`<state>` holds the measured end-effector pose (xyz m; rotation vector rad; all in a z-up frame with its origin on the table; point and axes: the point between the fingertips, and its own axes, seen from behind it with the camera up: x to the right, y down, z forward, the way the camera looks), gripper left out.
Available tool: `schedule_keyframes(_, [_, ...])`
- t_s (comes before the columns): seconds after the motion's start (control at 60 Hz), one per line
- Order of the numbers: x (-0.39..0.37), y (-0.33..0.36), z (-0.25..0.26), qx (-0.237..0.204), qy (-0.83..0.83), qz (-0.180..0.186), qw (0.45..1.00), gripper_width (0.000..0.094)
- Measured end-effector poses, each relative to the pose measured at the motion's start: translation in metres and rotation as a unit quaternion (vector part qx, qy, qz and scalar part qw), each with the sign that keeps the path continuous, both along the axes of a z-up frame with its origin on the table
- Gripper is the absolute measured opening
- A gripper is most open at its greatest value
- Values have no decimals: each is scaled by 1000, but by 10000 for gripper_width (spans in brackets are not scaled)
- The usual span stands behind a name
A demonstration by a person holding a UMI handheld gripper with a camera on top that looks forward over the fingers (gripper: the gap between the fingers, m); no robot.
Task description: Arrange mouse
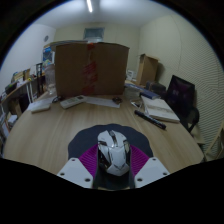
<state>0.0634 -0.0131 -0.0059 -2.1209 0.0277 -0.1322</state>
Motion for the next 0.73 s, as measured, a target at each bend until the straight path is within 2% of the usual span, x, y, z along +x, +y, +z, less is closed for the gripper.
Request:
schedule_keyframes(0.083, [1, 0, -4, 0, -4, -9, 1000, 433])
schedule_keyframes(0.167, [1, 1, -3, -13, 3, -11, 1000, 545])
schedule_keyframes(0.217, [1, 0, -4, -24, 17, -11, 999, 583])
schedule_keyframes(0.317, [-5, -10, -2, -54, 69, 0, 996, 889])
schedule_keyframes(0.383, [-13, -20, 14, -53, 98, 18, 994, 837])
schedule_keyframes(0.567, [-9, -84, 87, -34, 123, 39, 991, 843])
schedule_keyframes(0.733, [21, -151, 121, -39, 146, 17, 988, 843])
